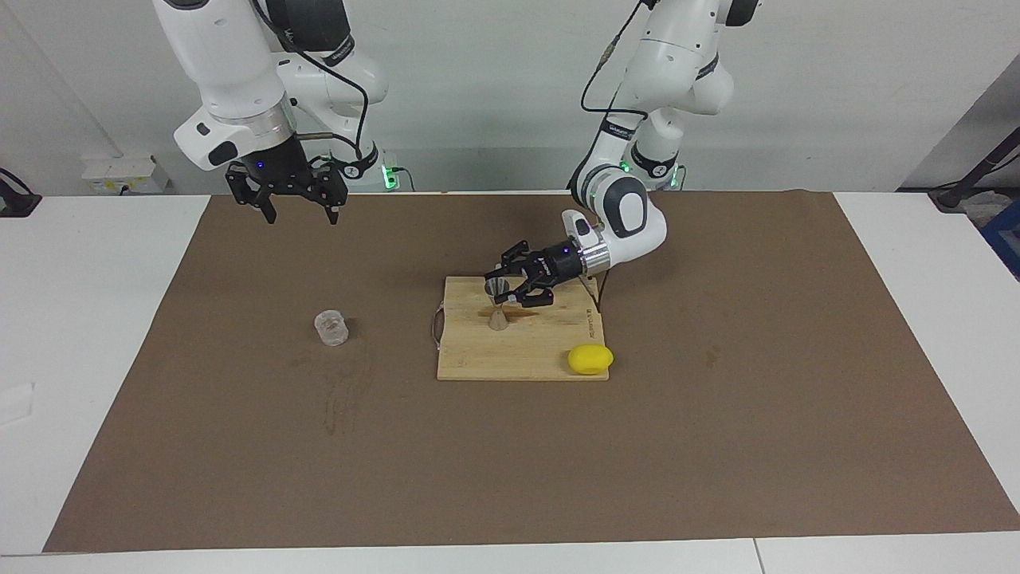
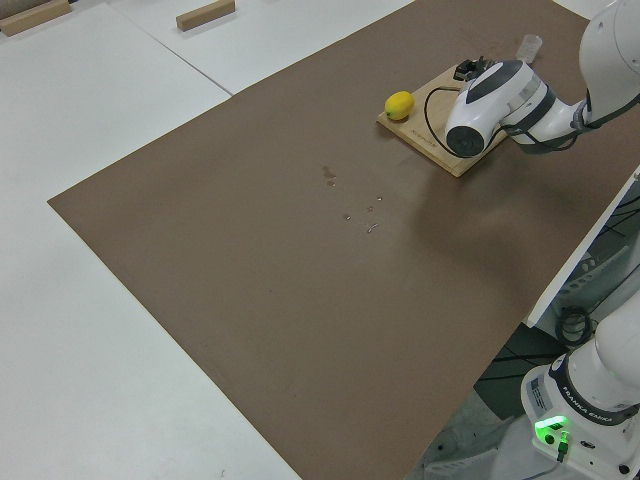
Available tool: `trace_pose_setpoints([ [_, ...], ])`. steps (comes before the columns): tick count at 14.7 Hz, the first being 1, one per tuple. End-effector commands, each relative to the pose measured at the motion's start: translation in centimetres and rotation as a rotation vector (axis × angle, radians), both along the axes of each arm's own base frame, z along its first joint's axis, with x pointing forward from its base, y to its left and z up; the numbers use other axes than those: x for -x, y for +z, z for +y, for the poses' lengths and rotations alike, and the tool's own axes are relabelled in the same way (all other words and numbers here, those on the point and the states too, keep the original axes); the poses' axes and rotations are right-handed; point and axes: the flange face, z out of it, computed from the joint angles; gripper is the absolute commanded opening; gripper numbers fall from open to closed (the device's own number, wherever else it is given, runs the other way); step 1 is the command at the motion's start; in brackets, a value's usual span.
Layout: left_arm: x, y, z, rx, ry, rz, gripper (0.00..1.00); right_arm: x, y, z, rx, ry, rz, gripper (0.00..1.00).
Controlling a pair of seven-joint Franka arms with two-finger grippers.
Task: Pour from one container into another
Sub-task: 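Lower the metal cup onto the board and open the left gripper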
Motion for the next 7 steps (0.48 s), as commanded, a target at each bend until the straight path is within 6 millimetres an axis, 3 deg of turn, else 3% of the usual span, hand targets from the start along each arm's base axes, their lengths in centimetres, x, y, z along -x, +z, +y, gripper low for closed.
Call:
trace_pose_setpoints([
  [1, -0.9, -1.2, 0.7, -0.048, 0.047, 0.001, 1.00, 0.6, 0.2, -0.7, -0.028, 0.012, 0.006, 1.00],
  [4, -2.1, -1.1, 2.9, -0.030, 0.078, 0.004, 1.00, 0.4, 0.2, -1.7, -0.029, -0.005, -0.003, 1.00],
  [7, -1.9, -0.7, 4.9, -0.017, 0.076, -0.003, 1.00, -0.1, 0.0, -2.4, -0.031, -0.033, -0.027, 1.00],
])
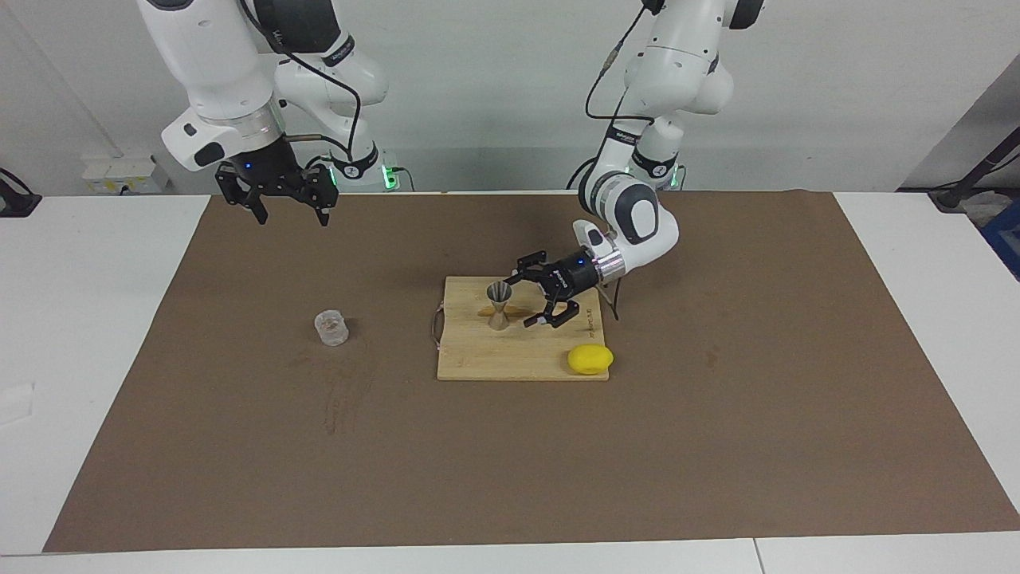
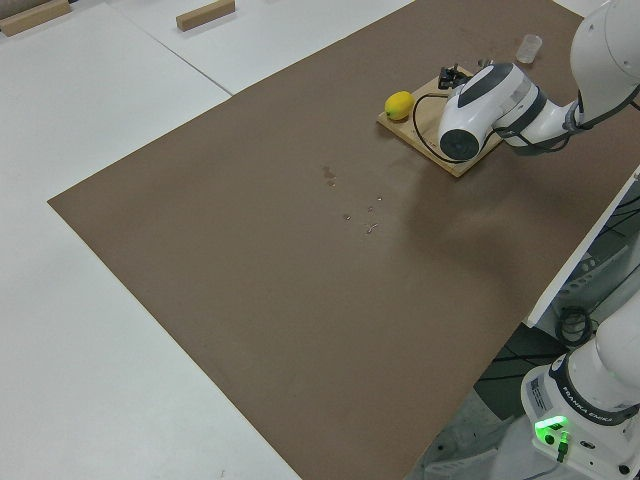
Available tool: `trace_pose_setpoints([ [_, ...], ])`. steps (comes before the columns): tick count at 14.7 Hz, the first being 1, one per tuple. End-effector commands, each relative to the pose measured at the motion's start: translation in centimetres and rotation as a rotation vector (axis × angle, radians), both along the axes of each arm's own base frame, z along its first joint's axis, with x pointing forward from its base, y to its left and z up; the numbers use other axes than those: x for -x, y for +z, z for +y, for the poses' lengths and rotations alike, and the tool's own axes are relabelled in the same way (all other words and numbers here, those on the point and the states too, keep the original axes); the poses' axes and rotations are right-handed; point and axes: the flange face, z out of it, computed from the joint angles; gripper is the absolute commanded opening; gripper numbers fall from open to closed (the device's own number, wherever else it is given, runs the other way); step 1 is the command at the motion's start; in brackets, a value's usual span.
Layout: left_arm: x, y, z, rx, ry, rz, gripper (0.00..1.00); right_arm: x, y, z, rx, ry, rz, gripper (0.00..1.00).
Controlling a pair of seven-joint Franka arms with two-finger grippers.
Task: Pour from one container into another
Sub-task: 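Lower the metal cup onto the board and open the left gripper, then withdraw the left gripper while the right gripper opens toward the glass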
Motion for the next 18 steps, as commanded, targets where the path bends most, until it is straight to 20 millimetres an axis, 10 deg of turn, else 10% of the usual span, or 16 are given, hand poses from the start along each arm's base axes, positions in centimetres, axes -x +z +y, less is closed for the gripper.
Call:
trace_pose_setpoints([
  [1, 0.0, 0.6, 2.3, -0.004, -0.018, -0.033, 1.00, 0.2, -0.6, -0.6, -0.030, -0.017, -0.014, 1.00],
  [10, -2.2, 2.8, 14.0, -0.121, -0.142, -0.129, 1.00, -0.4, -5.8, -0.9, -0.022, -0.465, 0.028, 1.00],
  [18, -4.3, 8.5, 30.2, -0.350, -0.391, -0.099, 1.00, -2.7, -17.0, -7.2, -0.136, -0.891, 0.189, 1.00],
])
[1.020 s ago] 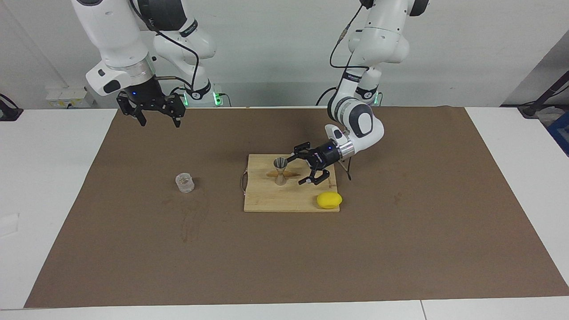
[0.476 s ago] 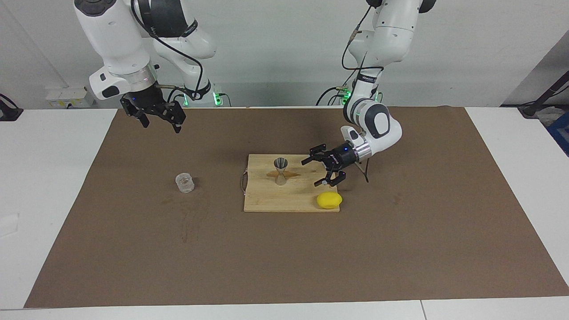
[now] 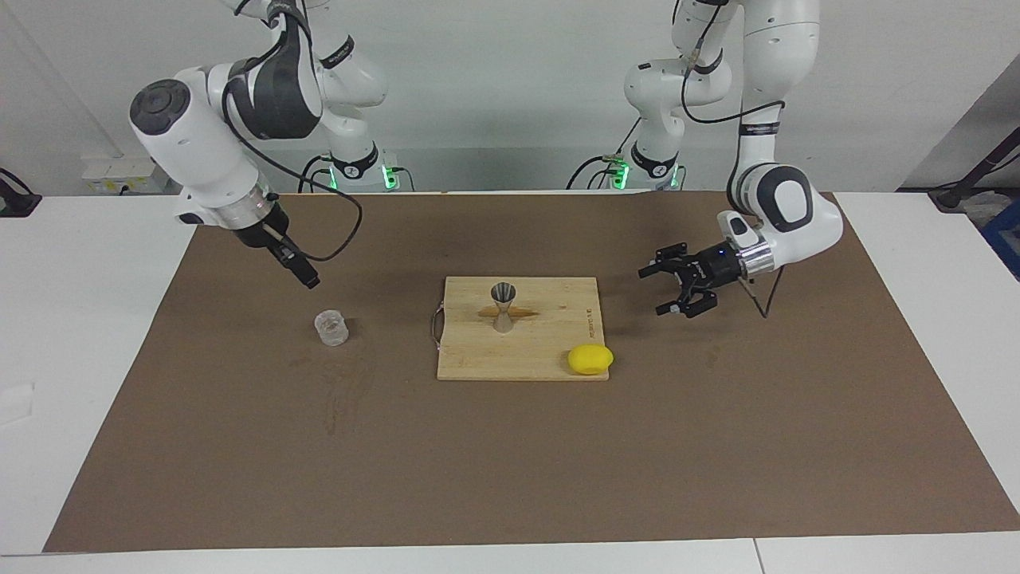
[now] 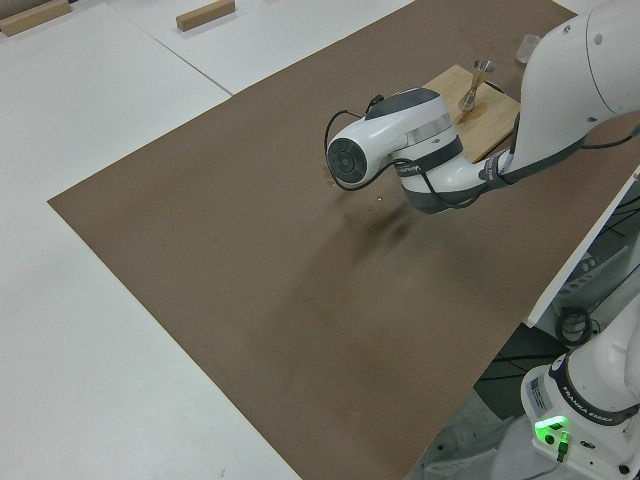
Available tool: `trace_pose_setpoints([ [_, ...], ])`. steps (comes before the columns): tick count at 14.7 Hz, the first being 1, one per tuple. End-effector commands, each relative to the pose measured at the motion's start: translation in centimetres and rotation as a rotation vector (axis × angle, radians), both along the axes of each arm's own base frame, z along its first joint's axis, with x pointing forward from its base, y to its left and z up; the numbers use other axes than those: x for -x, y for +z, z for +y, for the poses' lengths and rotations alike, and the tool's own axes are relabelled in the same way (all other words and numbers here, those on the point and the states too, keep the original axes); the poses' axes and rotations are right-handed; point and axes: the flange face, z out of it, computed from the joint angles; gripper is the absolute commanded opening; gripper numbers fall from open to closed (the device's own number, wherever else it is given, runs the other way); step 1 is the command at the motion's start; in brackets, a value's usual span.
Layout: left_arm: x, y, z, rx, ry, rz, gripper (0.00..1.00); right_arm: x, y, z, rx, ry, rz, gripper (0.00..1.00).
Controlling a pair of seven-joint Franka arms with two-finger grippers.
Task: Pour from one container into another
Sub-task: 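Withdraw the left gripper while the right gripper opens toward the glass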
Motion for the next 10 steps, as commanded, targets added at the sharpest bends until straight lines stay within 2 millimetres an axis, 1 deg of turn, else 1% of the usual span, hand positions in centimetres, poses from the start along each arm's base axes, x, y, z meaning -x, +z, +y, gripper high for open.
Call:
trace_pose_setpoints([
  [1, -0.9, 3.9, 5.2, -0.109, -0.077, 0.029, 1.00, -1.3, -4.2, -2.2, -0.062, -0.100, 0.043, 1.00],
  [2, -1.3, 5.3, 7.1, -0.145, -0.098, 0.037, 1.00, -1.5, -5.0, -2.6, -0.077, -0.120, 0.052, 1.00],
  [3, -1.6, 6.9, 8.7, -0.178, -0.115, 0.043, 1.00, -1.5, -6.0, -3.2, -0.091, -0.142, 0.065, 1.00],
  [5, -2.5, 10.2, 11.7, -0.299, -0.125, 0.085, 1.00, -1.8, -8.0, -4.7, -0.125, -0.190, 0.080, 1.00],
  [7, -3.6, 13.8, 13.2, -0.434, -0.148, 0.051, 1.00, -2.0, -9.8, -5.7, -0.125, -0.215, 0.074, 1.00],
  [8, -3.9, 15.7, 13.7, -0.480, -0.150, 0.033, 1.00, -2.1, -10.6, -6.1, -0.131, -0.227, 0.085, 1.00],
  [10, -4.2, 18.8, 15.5, -0.621, -0.094, 0.099, 1.00, -2.2, -11.5, -6.4, -0.184, -0.272, 0.099, 1.00],
])
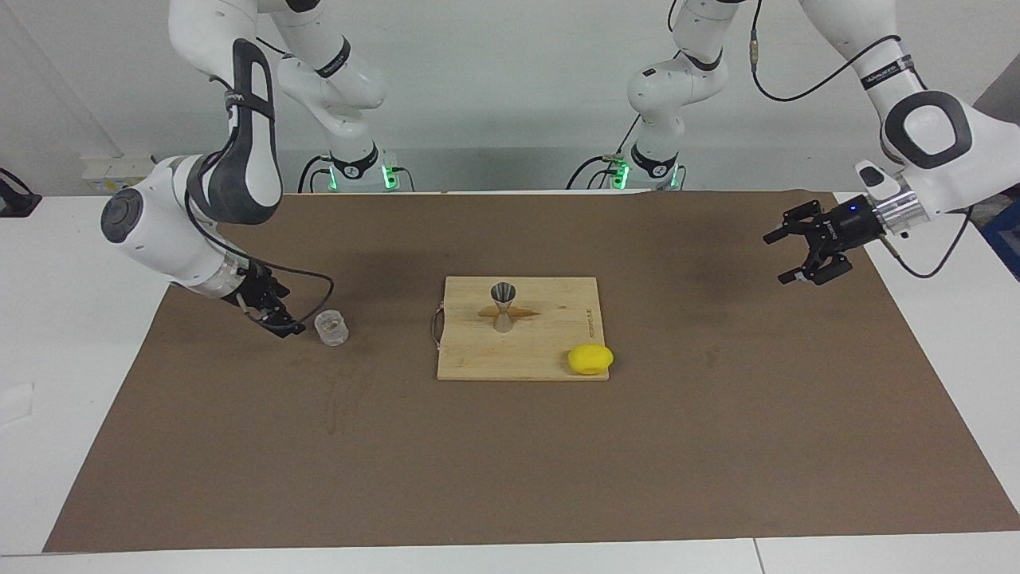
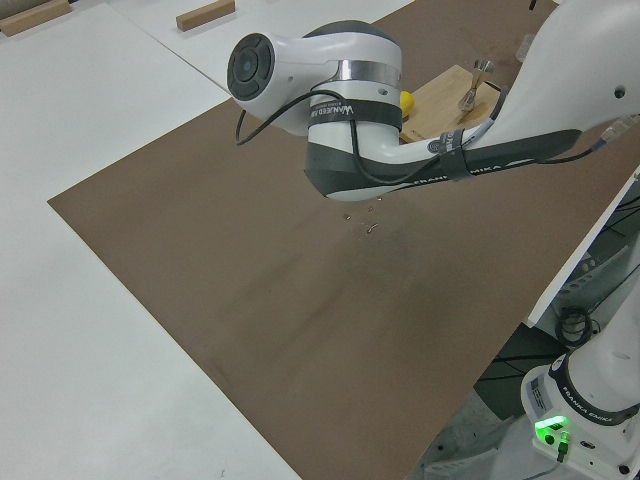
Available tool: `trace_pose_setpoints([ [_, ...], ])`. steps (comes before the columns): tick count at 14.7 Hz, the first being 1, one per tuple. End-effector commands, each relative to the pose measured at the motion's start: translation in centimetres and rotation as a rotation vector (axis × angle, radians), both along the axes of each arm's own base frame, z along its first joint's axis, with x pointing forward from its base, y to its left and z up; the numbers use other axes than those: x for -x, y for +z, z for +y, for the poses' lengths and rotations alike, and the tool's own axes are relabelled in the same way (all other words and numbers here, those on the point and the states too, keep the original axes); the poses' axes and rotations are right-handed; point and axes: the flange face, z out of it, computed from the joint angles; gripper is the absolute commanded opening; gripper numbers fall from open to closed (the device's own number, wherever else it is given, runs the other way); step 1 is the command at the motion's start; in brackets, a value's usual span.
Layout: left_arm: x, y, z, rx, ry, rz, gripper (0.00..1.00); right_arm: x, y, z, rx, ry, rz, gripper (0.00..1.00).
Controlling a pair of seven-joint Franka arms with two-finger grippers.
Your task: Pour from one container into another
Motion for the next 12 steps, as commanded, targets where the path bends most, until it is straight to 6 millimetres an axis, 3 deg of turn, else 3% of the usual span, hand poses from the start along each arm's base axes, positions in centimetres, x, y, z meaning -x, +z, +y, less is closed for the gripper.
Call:
trace_pose_setpoints([
  [1, -0.4, 3.8, 1.4, -0.166, 0.096, 0.079, 1.00, -0.1, -1.4, -0.3, -0.064, -0.089, 0.010, 1.00],
  [3, -0.2, 5.5, 0.6, -0.248, 0.222, 0.149, 1.00, 0.1, -3.2, -0.7, -0.080, -0.124, 0.012, 1.00],
  [6, 0.0, 7.6, -3.7, -0.399, 0.423, 0.257, 1.00, 0.2, -5.7, -1.4, -0.123, -0.164, 0.046, 1.00],
  [8, 1.5, 9.9, -6.9, -0.497, 0.639, 0.349, 1.00, 0.3, -7.0, -1.9, -0.133, -0.178, 0.062, 1.00],
  [12, 2.7, 10.9, -11.4, -0.557, 0.989, 0.518, 1.00, 0.5, -7.8, -1.7, -0.173, -0.231, 0.063, 1.00],
])
